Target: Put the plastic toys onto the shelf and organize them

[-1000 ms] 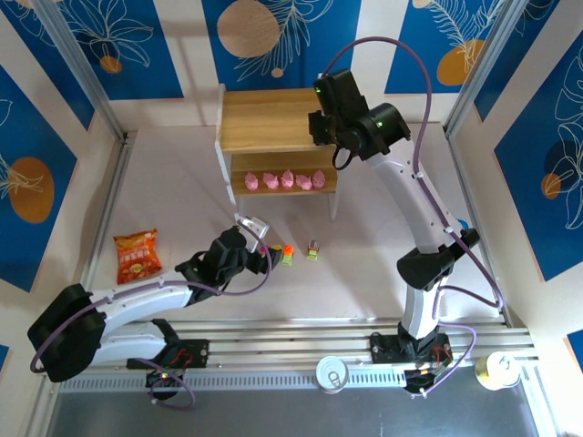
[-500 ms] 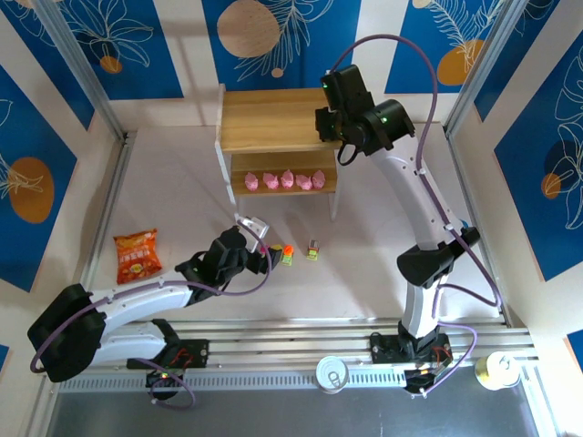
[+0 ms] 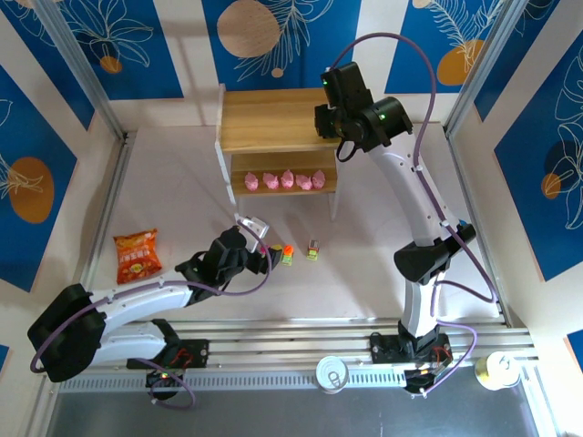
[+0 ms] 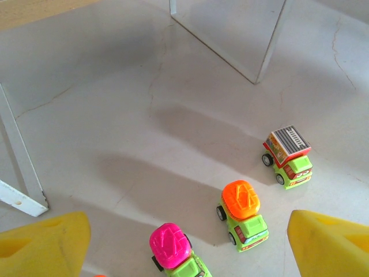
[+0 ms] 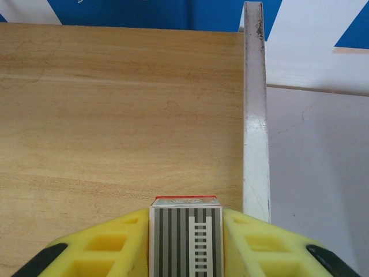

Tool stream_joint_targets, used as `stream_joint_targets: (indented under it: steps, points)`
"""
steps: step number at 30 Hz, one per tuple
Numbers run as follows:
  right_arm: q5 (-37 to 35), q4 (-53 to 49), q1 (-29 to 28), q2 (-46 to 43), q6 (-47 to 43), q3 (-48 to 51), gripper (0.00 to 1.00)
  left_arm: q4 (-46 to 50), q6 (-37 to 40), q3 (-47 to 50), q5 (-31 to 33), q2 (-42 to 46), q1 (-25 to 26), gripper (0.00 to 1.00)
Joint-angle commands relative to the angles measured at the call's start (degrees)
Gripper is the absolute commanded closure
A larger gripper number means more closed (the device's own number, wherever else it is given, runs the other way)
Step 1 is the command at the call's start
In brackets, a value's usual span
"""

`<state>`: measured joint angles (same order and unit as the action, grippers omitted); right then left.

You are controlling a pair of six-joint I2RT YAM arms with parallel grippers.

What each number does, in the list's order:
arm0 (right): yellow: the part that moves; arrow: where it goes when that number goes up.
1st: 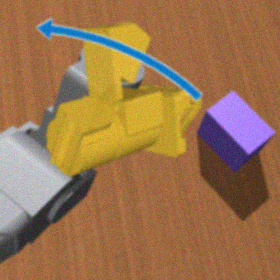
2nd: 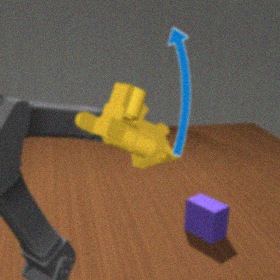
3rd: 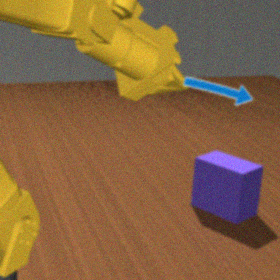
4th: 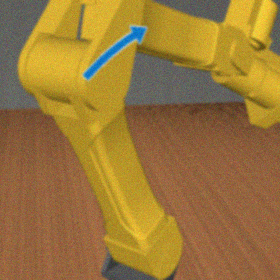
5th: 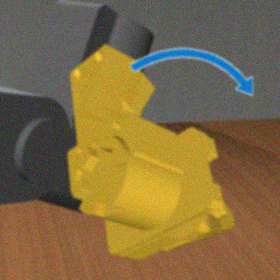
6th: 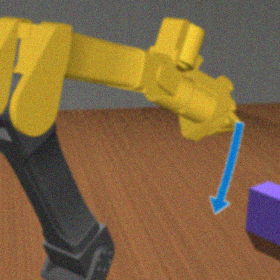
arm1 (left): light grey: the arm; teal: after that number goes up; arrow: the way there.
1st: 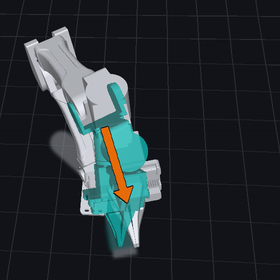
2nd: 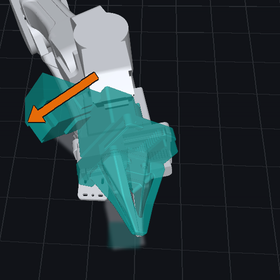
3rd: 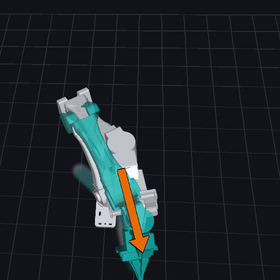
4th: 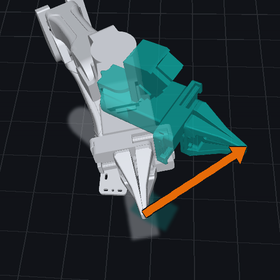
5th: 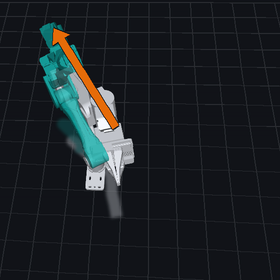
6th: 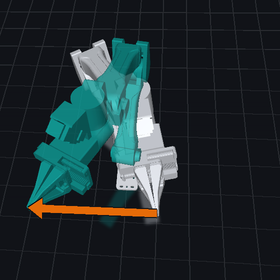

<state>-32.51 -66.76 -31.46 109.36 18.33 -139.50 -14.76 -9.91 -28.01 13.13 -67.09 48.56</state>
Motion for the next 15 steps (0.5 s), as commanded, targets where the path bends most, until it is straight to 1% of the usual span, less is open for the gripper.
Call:
stream_joint_targets:
  steps: [1, 6, 15]
  points:
    - [1.05, -0.82, 0.26, 0.18, -0.33, -1.04, 0.66, -0.35, 0.78, -0.74, 0.5, -0.28, 0.22, 0.12]
    - [0.71, -0.1, 0.17, -0.38, -0.94, -1.45, 0.62, -0.32, 0.79, -0.78, 0.5, -0.36, 0.22, 0.12]
    - [-0.84, 0.88, 0.26, -1.24, -1.8, -2.44, 0.58, -0.35, 0.87, -0.85, 0.76, -0.58, 0.23, 0.11]
